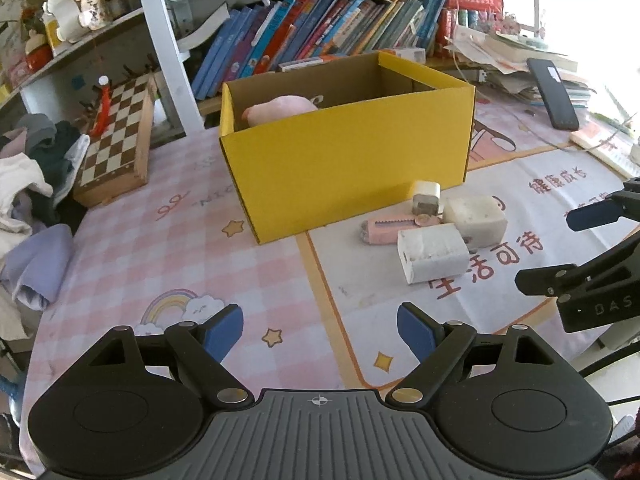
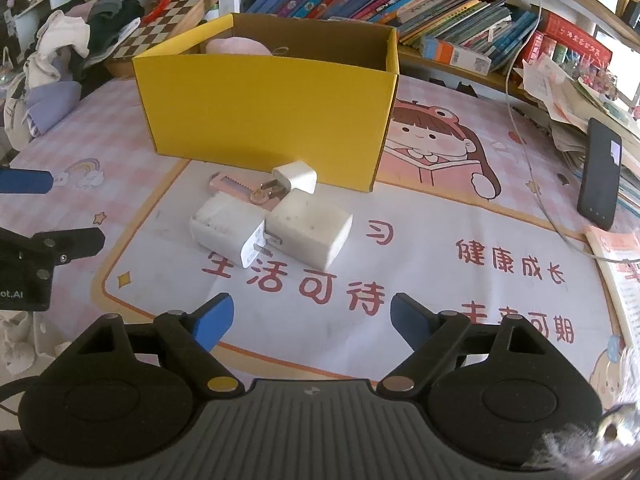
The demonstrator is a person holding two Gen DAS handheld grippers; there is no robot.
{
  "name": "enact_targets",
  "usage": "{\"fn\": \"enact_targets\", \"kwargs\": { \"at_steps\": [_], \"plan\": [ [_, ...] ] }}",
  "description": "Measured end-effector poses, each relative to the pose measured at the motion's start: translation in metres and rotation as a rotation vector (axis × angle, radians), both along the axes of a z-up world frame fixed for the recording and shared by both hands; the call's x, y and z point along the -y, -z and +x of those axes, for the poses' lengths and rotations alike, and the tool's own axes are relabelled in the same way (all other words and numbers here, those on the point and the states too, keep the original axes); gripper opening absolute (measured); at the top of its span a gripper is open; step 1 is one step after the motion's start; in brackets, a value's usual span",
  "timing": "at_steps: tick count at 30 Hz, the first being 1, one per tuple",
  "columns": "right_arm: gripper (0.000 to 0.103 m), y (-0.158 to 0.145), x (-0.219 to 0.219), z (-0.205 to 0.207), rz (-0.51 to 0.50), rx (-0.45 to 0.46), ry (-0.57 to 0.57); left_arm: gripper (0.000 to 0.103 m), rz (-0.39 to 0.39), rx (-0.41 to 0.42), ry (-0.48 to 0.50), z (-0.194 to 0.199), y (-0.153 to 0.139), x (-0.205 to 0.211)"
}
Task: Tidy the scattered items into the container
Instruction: 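Lift both open grippers out of the box and back over the table, then grasp the white charger block with the left gripper while the right gripper grasps the white plug charger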
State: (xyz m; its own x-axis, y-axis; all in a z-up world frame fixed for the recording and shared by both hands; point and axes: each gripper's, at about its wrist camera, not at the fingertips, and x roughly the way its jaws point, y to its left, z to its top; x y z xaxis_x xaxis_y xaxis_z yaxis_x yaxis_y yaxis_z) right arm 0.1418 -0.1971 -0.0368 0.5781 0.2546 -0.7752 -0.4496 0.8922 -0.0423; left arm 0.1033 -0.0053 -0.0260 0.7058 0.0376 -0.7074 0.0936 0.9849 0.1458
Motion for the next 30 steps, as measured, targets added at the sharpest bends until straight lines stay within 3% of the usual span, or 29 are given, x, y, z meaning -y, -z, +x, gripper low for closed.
{"fn": "enact_targets", "kwargs": {
  "at_steps": [13,21,30],
  "plan": [
    [0.084,0.002,-0.004,0.019,-0.009,-0.011,-0.034,0.087,-0.018,0.006,0.004,0.014,0.001,-0.001],
    [0.075,0.005,-0.005,0.032,-0.009,-0.021,-0.067,0.087,-0.019,-0.020,0.019,0.023,0.006,0.007],
    [0.075,0.010,-0.011,0.049,-0.011,-0.038,-0.108,0.086,-0.030,-0.065,0.102,0.031,0.015,0.025]
  ]
}}
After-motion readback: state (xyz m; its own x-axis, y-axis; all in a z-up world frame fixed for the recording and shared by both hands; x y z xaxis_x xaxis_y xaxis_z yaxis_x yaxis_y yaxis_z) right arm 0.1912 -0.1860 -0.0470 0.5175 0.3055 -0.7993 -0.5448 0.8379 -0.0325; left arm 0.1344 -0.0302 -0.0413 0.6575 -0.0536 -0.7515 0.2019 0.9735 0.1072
